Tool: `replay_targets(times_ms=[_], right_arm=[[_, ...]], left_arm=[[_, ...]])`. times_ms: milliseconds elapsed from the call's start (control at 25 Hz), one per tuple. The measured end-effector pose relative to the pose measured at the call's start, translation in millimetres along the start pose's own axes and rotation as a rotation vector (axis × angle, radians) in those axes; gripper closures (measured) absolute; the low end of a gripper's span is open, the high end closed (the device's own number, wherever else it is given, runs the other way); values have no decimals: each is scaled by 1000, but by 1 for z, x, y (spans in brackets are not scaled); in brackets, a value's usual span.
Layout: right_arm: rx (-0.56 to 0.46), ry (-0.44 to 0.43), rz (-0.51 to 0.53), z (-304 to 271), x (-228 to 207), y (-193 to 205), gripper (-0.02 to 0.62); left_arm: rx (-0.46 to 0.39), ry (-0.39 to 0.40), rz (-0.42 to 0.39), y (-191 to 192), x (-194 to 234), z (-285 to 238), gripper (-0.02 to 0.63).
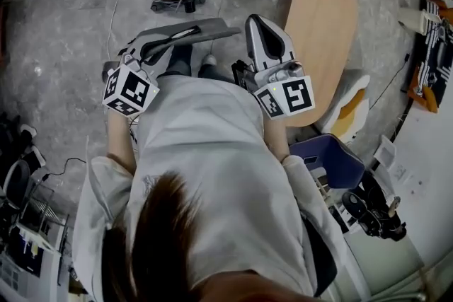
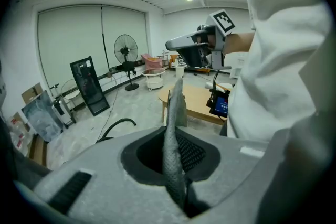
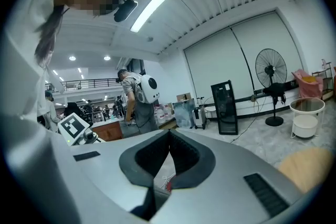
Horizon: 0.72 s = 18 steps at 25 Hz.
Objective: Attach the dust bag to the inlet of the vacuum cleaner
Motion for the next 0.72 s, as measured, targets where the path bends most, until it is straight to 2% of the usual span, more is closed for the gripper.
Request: replay_targets(times_ms=[120, 280, 520, 720], right_arm=[[18, 7, 46, -18, 10, -2, 594], [27, 21, 36, -32, 18, -4, 593], [38, 35, 44, -39, 17, -6, 592], [14, 11, 52, -44, 12, -8, 592]], left_arm=[[4, 45, -25, 4, 19, -3, 568], [9, 77, -42, 6, 38, -1, 568], [-2, 81, -40, 7, 49, -1, 568], [-8, 56, -40, 2, 50, -1, 568]])
Point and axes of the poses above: the fingertips, and each gripper's own axes: z backward along the fingers, x to its left, y out of its underside, the point moved 10 cm from there along z, backward along the fingers, and after that the axes turned 6 degrees about z, right-handed, at the moved point
